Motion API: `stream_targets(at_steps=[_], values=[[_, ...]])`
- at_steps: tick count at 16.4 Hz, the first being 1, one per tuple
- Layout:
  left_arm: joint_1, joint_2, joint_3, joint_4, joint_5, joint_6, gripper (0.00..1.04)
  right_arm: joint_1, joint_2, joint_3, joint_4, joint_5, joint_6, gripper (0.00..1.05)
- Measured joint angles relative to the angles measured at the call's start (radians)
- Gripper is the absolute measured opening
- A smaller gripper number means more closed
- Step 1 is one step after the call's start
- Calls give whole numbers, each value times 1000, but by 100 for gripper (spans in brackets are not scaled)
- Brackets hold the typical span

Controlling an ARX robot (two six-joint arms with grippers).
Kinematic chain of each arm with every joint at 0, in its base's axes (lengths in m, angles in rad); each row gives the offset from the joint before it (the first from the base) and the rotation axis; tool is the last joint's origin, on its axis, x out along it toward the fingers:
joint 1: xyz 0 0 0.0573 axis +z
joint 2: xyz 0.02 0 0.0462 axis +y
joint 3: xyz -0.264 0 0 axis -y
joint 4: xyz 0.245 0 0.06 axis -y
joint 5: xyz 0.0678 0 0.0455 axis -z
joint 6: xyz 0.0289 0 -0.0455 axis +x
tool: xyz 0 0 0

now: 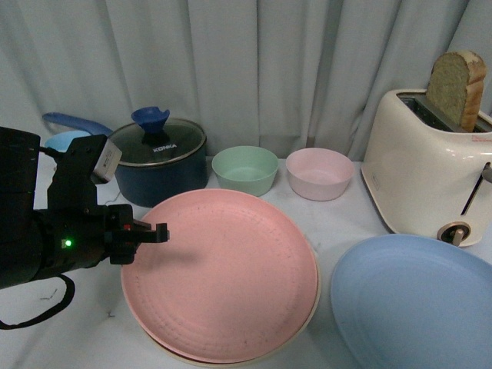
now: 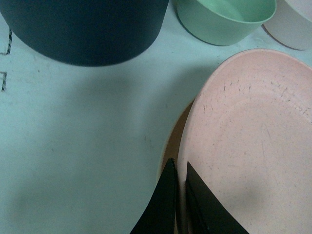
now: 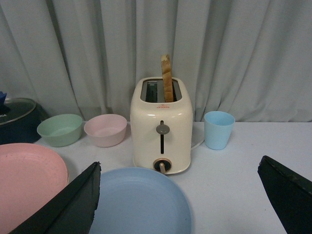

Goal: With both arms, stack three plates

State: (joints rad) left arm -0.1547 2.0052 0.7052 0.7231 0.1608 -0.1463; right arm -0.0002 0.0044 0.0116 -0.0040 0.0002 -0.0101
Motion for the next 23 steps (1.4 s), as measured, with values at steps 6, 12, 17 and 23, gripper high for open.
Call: stream_targets(at_steps=[6, 12, 17, 23], values=[[8, -43, -16, -16, 8, -4, 68, 0, 0, 0, 0, 0, 0, 98], [7, -422, -166, -28, -59, 51, 98, 0, 0, 0, 0, 0, 0, 98], [40, -636, -430, 347, -286, 128, 52, 0, 0, 0, 0, 0, 0, 98], [147, -911, -613, 265, -174, 131, 2, 0, 0, 0, 0, 0, 0, 98]])
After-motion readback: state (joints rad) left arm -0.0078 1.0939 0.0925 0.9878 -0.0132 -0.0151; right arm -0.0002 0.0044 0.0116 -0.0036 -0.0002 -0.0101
